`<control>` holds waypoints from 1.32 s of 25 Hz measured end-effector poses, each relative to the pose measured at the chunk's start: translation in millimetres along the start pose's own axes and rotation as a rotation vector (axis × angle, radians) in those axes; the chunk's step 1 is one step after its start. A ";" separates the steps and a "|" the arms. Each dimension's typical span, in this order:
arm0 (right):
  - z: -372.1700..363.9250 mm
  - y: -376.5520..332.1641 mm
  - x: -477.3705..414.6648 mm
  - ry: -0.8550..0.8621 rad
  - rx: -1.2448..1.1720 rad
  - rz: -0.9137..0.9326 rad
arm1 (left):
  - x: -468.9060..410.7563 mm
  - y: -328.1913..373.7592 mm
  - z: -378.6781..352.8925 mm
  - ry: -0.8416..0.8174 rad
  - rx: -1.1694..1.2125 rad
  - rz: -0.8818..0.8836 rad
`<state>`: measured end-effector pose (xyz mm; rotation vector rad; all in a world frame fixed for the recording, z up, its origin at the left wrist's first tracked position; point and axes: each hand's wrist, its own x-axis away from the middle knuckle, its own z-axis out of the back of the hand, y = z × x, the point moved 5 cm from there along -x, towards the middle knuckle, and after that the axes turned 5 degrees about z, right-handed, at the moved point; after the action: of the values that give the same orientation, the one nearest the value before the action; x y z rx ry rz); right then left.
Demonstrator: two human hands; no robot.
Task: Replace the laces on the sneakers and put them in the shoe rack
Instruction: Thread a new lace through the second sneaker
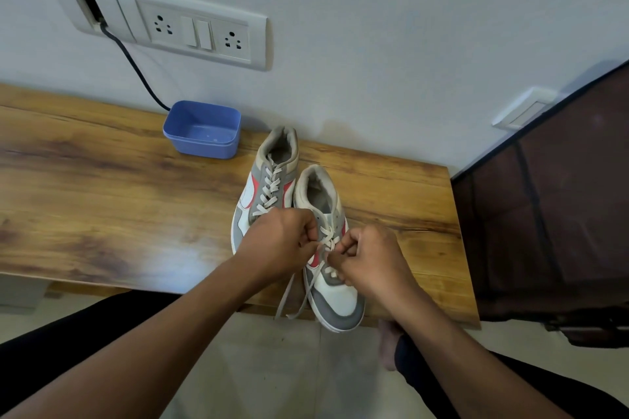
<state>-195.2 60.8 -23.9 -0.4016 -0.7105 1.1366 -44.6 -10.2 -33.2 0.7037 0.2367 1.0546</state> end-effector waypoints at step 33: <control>99.0 3.9 -2.3 -0.410 -0.231 0.023 | -10.5 11.9 35.3 0.025 0.101 -0.082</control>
<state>-267.1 54.2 44.1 -0.3744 -1.2063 1.1758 -40.7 -30.3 -0.3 0.7656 0.3394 0.9790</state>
